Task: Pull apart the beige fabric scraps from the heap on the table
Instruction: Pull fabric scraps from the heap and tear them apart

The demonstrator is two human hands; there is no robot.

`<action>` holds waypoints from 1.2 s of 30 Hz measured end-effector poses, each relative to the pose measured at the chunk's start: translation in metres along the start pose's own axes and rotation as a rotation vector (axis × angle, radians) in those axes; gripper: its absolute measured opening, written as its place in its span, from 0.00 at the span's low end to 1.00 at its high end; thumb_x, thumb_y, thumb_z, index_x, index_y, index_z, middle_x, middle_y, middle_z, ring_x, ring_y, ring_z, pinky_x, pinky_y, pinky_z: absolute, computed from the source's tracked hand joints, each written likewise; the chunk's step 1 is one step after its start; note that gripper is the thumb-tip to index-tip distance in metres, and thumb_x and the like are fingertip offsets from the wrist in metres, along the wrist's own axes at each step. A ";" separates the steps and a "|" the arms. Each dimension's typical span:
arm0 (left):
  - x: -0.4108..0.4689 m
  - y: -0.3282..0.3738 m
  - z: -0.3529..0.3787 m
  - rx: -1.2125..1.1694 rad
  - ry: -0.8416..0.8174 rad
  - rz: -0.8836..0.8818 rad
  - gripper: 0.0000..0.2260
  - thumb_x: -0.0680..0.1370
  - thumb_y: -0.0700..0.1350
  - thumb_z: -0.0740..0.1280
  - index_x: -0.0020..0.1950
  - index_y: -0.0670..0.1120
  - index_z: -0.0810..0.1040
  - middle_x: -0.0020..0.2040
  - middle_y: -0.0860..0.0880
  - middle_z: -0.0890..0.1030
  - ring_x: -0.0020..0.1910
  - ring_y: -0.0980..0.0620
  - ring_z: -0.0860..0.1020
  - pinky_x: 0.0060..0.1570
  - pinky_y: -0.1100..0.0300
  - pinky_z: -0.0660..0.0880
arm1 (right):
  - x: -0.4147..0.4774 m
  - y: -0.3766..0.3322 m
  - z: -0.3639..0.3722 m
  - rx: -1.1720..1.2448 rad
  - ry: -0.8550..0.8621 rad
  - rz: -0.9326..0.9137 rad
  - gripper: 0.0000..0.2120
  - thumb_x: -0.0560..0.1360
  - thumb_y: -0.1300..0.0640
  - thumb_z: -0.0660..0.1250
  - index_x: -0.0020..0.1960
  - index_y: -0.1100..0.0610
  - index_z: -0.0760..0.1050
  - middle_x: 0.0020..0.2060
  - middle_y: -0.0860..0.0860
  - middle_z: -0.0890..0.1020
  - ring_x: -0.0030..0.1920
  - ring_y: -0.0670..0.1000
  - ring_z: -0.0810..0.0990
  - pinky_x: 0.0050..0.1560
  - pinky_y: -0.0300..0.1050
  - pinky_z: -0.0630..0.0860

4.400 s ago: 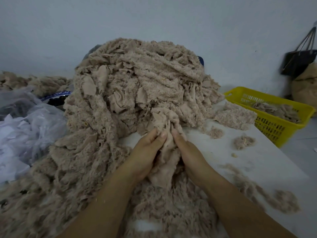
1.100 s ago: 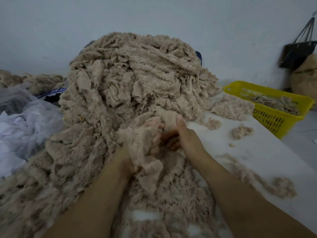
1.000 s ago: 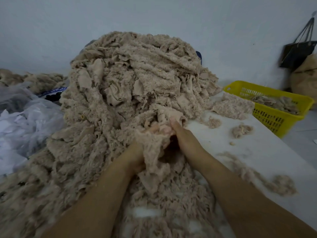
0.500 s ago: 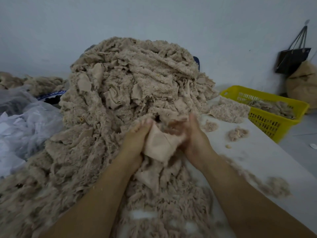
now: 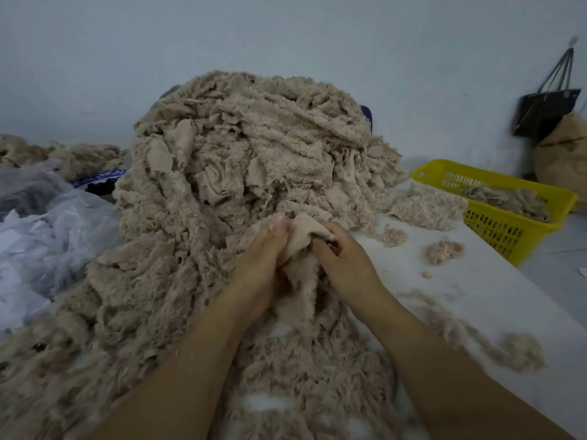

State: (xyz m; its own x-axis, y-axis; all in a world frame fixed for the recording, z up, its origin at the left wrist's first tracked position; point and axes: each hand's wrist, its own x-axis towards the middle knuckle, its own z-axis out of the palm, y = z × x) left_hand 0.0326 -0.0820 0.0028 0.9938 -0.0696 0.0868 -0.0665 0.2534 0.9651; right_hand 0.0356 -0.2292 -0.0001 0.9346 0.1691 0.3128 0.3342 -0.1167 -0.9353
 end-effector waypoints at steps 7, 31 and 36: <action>-0.003 0.001 0.001 -0.040 0.079 -0.041 0.11 0.80 0.46 0.67 0.60 0.43 0.80 0.55 0.41 0.85 0.54 0.45 0.84 0.51 0.55 0.82 | 0.001 -0.001 0.000 -0.032 0.157 -0.053 0.08 0.81 0.57 0.64 0.48 0.44 0.71 0.33 0.37 0.76 0.30 0.38 0.72 0.31 0.31 0.69; -0.003 0.006 -0.003 -0.044 0.146 0.078 0.08 0.80 0.48 0.67 0.54 0.46 0.83 0.51 0.42 0.85 0.50 0.43 0.84 0.50 0.48 0.81 | 0.002 -0.003 -0.003 0.053 0.185 0.161 0.29 0.72 0.25 0.55 0.48 0.49 0.78 0.45 0.46 0.81 0.46 0.42 0.80 0.48 0.40 0.75; -0.006 -0.002 0.000 0.276 0.071 0.073 0.05 0.78 0.53 0.71 0.47 0.53 0.83 0.48 0.46 0.86 0.50 0.45 0.85 0.53 0.45 0.82 | -0.002 -0.008 0.004 -0.004 0.080 0.103 0.21 0.75 0.34 0.61 0.42 0.53 0.72 0.40 0.53 0.76 0.39 0.48 0.77 0.41 0.41 0.74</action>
State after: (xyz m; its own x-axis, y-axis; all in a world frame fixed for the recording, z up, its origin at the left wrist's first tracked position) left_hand 0.0271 -0.0822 0.0007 0.9887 0.0093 0.1499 -0.1497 -0.0176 0.9886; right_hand 0.0308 -0.2248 0.0057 0.9706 0.0775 0.2280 0.2367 -0.1329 -0.9625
